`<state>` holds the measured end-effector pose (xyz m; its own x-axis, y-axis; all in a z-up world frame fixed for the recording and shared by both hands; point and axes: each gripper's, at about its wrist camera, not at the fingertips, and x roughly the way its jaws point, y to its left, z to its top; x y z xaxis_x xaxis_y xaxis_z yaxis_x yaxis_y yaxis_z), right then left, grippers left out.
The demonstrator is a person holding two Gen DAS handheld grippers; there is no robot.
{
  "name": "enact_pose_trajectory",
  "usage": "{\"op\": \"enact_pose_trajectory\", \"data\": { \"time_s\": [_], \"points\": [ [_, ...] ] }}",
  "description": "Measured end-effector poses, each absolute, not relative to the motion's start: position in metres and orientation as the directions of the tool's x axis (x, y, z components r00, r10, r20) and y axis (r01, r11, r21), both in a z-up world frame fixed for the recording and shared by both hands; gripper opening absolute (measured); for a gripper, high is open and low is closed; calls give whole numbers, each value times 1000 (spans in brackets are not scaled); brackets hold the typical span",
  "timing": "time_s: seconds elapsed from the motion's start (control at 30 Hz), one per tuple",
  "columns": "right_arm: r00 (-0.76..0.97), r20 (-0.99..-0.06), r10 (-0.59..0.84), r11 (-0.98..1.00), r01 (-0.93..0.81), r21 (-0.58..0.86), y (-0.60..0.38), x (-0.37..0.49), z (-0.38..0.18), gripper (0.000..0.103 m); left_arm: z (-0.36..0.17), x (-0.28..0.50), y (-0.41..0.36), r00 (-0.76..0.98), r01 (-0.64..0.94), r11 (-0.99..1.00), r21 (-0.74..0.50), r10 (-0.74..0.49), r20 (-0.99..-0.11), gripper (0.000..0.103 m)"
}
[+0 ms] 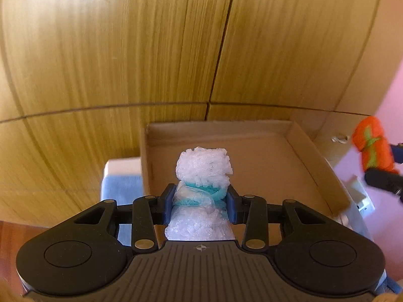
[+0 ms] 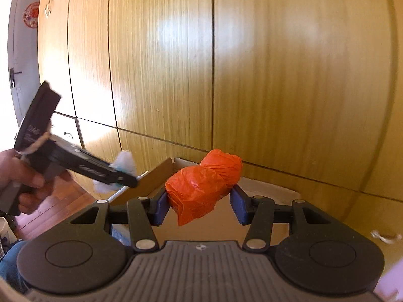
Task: Organize objects
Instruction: 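Carry both bundles into the cardboard tray and open both tools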
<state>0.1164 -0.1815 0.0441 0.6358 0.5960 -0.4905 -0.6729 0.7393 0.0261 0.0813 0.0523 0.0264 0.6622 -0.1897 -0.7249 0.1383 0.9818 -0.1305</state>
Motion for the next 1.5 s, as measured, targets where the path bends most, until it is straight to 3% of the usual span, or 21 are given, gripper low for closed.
{"op": "enact_pose_trajectory", "data": {
  "time_s": [0.5,0.8,0.87,0.93,0.97,1.07,1.13,1.5],
  "points": [
    [503,-689,522,634,-769,-80,-75,211,-41,48,-43,190,46,578,80,996,-42,-81,-812,47],
    [452,-741,497,621,-781,-61,-59,241,-68,48,-62,204,39,558,44,997,-59,-74,-827,49],
    [439,-746,501,612,-789,-54,-59,240,-73,48,-65,200,37,563,43,998,-48,-64,-824,51],
    [430,-753,498,603,-796,-56,-58,239,-76,48,-65,195,34,572,43,999,-33,-51,-819,69],
    [428,-755,496,601,-797,-57,-58,238,-78,48,-64,191,33,581,51,998,-38,-61,-812,73],
    [419,-761,495,599,-799,-50,-60,236,-84,48,-62,181,31,594,49,999,-22,-46,-803,76],
    [417,-762,495,600,-799,-47,-62,234,-87,48,-60,172,32,603,36,999,-15,-34,-797,84],
    [398,-768,502,575,-817,-48,-56,216,-100,48,-33,162,82,653,-45,971,-236,-150,-742,89]
  ]
}}
